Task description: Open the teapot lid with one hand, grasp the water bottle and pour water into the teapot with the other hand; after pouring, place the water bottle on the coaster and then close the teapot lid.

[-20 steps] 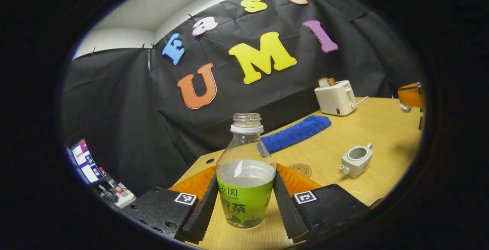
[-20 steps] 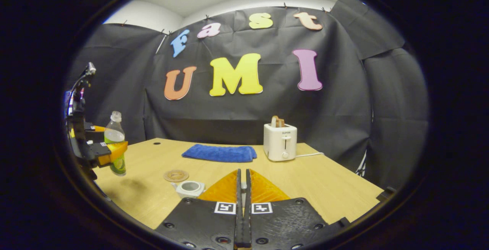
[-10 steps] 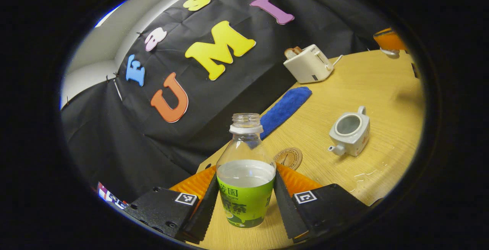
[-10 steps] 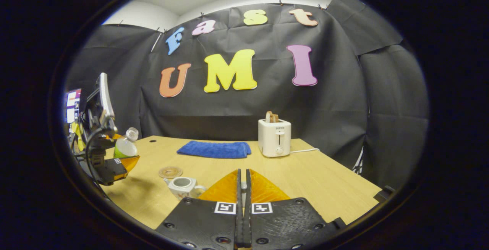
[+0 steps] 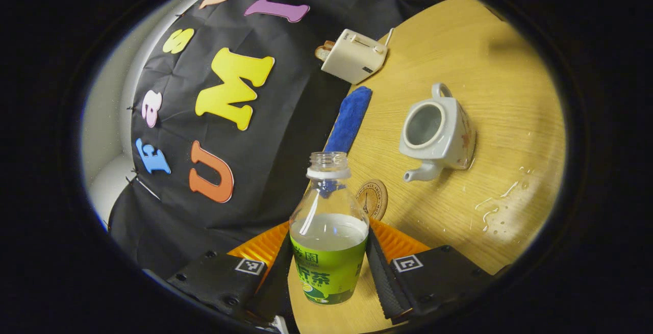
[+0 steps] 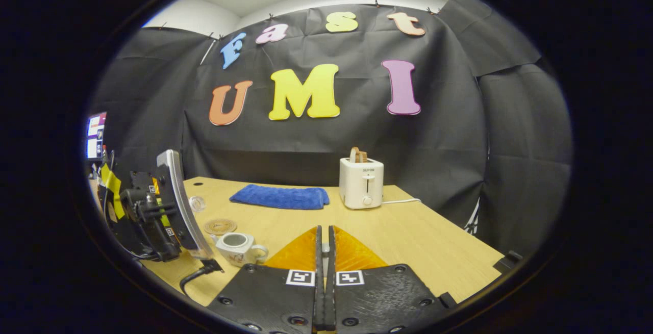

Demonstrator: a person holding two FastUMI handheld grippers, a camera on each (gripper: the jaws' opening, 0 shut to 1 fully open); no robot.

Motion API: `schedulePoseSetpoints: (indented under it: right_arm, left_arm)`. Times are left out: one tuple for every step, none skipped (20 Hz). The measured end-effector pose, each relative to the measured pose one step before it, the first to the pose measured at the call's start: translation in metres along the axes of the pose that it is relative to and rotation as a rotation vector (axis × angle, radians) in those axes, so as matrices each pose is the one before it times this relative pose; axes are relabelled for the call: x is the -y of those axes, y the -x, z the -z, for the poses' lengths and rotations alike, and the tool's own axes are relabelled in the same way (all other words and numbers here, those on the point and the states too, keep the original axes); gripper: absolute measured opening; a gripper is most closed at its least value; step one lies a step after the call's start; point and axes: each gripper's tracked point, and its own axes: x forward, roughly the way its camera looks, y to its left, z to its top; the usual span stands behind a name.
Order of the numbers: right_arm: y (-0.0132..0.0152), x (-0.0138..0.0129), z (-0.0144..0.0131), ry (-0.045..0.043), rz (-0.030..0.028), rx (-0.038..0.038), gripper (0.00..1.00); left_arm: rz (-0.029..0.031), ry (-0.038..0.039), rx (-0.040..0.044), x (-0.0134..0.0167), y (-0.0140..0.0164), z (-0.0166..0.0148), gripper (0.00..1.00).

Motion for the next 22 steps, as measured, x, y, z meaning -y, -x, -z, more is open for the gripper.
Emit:
schedulePoseSetpoints:
  right_arm:
    - [-0.00047,0.00181,0.00291,-0.00408,0.00161,-0.00791,0.0]
    - [-0.00121,0.00245,0.00158,-0.00613,0.00525,-0.00798,0.0]
    - [-0.00008,0.00296,0.00226,-0.00622,0.00629,-0.01033,0.0]
    - [-0.00046,0.00146,-0.00002,-0.00288,0.00342,-0.00442,0.0]
    - [0.00003,0.00166,-0.00033,-0.00114,0.00421,0.00186,0.0]
    - [-0.00043,0.00218,-0.00236,0.00024,0.00631,0.00264,0.0]
    - [-0.00042,0.00305,0.00122,0.00169,0.00975,-0.00149,0.0]
    - [-0.00145,0.00334,0.00079,0.00274,0.00944,-0.00749,0.0]
    - [-0.00014,0.00256,0.00305,-0.00398,0.00467,-0.0074,0.0]
    - [-0.00065,0.00144,0.00069,-0.01056,-0.00007,-0.00512,0.0]
    - [-0.00054,0.00145,0.00107,-0.00902,-0.0004,-0.00729,0.0]
    - [0.00018,-0.00098,0.00072,-0.01804,-0.01109,-0.00887,0.0]
    - [0.00101,-0.00237,0.00091,-0.02743,-0.02171,-0.00712,0.0]
    - [0.00031,-0.00194,0.0003,-0.02628,-0.01579,-0.00614,0.0]
    - [-0.00171,0.00058,0.00156,-0.0125,-0.00396,-0.00437,0.0]
    - [-0.00123,0.00273,0.00018,0.00098,0.00875,-0.00187,0.0]
    - [-0.00121,0.00321,0.00087,0.00387,0.00903,0.00021,0.0]
    - [0.00039,0.00142,-0.00133,0.00073,0.00273,0.00163,0.0]
    - [0.00019,0.00057,0.00019,-0.00367,0.00043,0.00029,0.0]
    - [0.00053,0.00088,-0.00121,-0.0046,0.00043,0.00102,0.0]
    - [0.00038,0.00076,-0.00045,-0.00173,0.00143,0.00086,0.0]
    - [-0.00029,0.00111,0.00037,0.00039,0.00134,-0.00134,0.0]
  left_arm:
    - [-0.00197,-0.02637,-0.00173,0.00092,0.00188,-0.00008,0.76]
    - [-0.00026,-0.02972,-0.00582,0.00096,0.0024,0.00005,0.76]
    - [-0.00026,-0.03465,0.00223,0.00002,0.00083,-0.00162,0.75]
    - [-0.00644,-0.03511,0.00593,-0.00181,0.00035,-0.0023,0.76]
    - [-0.00312,-0.03328,0.00134,-0.00136,-0.00052,-0.00353,0.76]
    - [0.00113,-0.03513,0.00477,-0.00258,-0.00223,-0.00402,0.76]
    - [-0.0007,-0.02868,0.00366,-0.00322,-0.00223,-0.00386,0.76]
    - [0.00067,-0.0316,0.00393,-0.00038,-0.0003,-0.00373,0.75]
    - [-0.00522,-0.02888,-0.00133,-0.0016,0.00121,-0.00153,0.76]
    - [-0.00195,-0.02987,0.00272,-0.0016,0.00032,-0.00182,0.73]
    - [0.00077,-0.02255,-0.00248,-0.00145,-0.00127,-0.00213,0.76]
    - [0.0047,-0.021,-0.00845,0.00082,-0.00032,0.00051,0.75]
    - [-0.00114,-0.02211,-0.01007,-0.00132,0.00017,-0.00026,0.76]
    - [-0.00633,-0.02859,0.00075,-0.00151,0.00043,-0.00239,0.75]
    - [-0.00437,-0.02864,-0.00164,-0.00267,-0.00095,-0.0028,0.76]
    - [-0.00559,-0.02927,0.00485,-0.0019,0.00101,-0.00149,0.75]
    - [-0.00352,-0.02318,0.00237,-0.00183,-0.00012,-0.00181,0.76]
    - [0.00256,-0.01935,0.0014,0.00087,0.00009,-0.00179,0.76]
    - [-0.00097,-0.0156,0.00066,0.00149,0.00052,-0.00191,0.76]
    - [-0.00229,-0.01756,-0.00058,0.0004,-0.00036,-0.0016,0.72]
    - [-0.0014,-0.01283,-0.00199,-0.00287,-0.00045,-0.00048,0.75]
    - [-0.0021,-0.01162,0.00151,-0.00116,0.00073,-0.00158,0.73]
